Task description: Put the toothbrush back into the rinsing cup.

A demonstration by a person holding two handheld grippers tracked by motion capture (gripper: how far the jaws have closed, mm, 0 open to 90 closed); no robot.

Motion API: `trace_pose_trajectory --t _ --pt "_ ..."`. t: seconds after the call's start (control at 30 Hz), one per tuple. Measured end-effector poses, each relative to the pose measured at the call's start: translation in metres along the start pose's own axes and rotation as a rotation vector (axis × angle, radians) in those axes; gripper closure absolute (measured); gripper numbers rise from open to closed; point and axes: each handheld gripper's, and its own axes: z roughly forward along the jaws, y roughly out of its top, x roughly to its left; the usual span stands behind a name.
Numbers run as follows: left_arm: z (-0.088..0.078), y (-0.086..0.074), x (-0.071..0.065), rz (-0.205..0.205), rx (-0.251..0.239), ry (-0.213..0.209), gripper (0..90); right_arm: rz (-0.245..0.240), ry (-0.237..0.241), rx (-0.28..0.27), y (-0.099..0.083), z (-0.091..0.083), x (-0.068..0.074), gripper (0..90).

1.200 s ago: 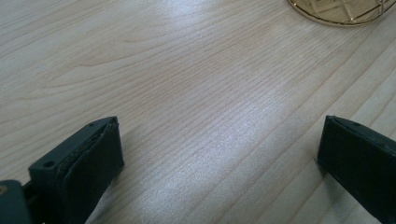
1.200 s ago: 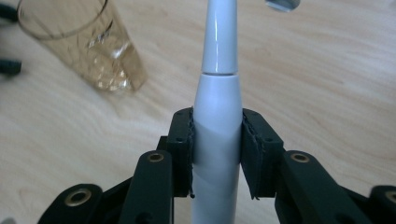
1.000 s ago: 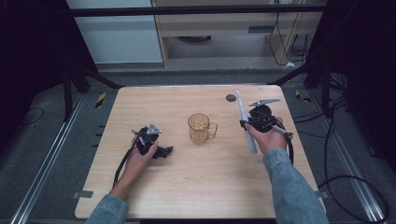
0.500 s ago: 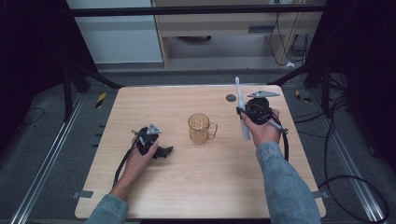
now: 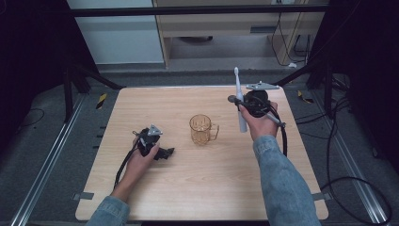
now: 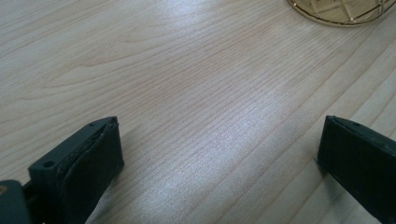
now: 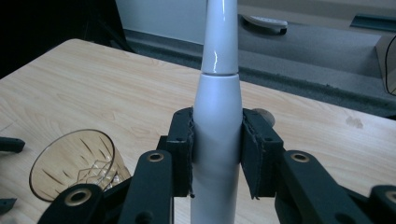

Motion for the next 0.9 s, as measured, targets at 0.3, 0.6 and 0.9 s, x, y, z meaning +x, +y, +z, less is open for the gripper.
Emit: trace_pose_trajectory --t 0.3,0.6,0.9 --pt "0.0 0.0 0.0 -0.004 -0.003 0.0 0.0 -0.029 -0.015 -0.035 0.012 0.005 0.012 66.9" --pt "0.0 0.0 0.0 -0.001 -0.004 0.001 0.0 -0.047 -0.029 -0.082 0.026 0.01 0.019 66.9" --pt "0.0 0.0 0.0 -0.001 -0.005 0.001 0.0 -0.066 -0.009 -0.116 0.043 0.016 0.032 66.9"
